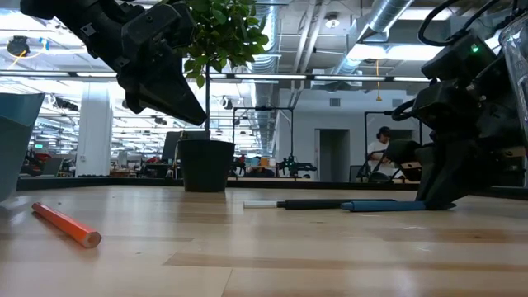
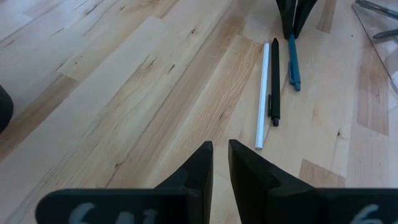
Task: Sort pens & pencils
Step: Put the blue pen into the transparent bin
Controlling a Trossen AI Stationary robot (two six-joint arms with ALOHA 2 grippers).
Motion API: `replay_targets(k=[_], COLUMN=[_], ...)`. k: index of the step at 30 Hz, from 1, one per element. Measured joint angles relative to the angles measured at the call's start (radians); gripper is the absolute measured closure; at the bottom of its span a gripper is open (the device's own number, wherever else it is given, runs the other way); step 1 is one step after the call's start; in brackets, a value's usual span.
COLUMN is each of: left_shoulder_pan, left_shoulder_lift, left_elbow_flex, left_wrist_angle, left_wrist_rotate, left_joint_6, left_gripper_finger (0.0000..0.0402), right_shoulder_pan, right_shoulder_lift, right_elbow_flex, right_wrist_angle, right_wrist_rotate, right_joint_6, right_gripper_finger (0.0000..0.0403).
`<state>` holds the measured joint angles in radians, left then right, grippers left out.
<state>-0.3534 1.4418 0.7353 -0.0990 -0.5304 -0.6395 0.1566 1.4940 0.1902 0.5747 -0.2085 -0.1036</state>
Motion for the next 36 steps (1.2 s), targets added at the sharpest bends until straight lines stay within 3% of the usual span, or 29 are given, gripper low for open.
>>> replay_targets(k=[36], left_shoulder_pan=[0.000], left_shoulder_lift=[0.000], left_elbow_flex=[0.000], left_wrist_angle=[0.000], left_wrist_rotate=[-0.018], left_joint_6=[0.008], left_gripper_finger=[0.0360], right_shoulder_pan=[-0.002], right_shoulder_lift=[-0.023], right_elbow_flex=[0.042], right_wrist_angle=[0.044], right_wrist_rotate=[-0.003], right_joint_6=[0.006], right_gripper_finger=[0.0354])
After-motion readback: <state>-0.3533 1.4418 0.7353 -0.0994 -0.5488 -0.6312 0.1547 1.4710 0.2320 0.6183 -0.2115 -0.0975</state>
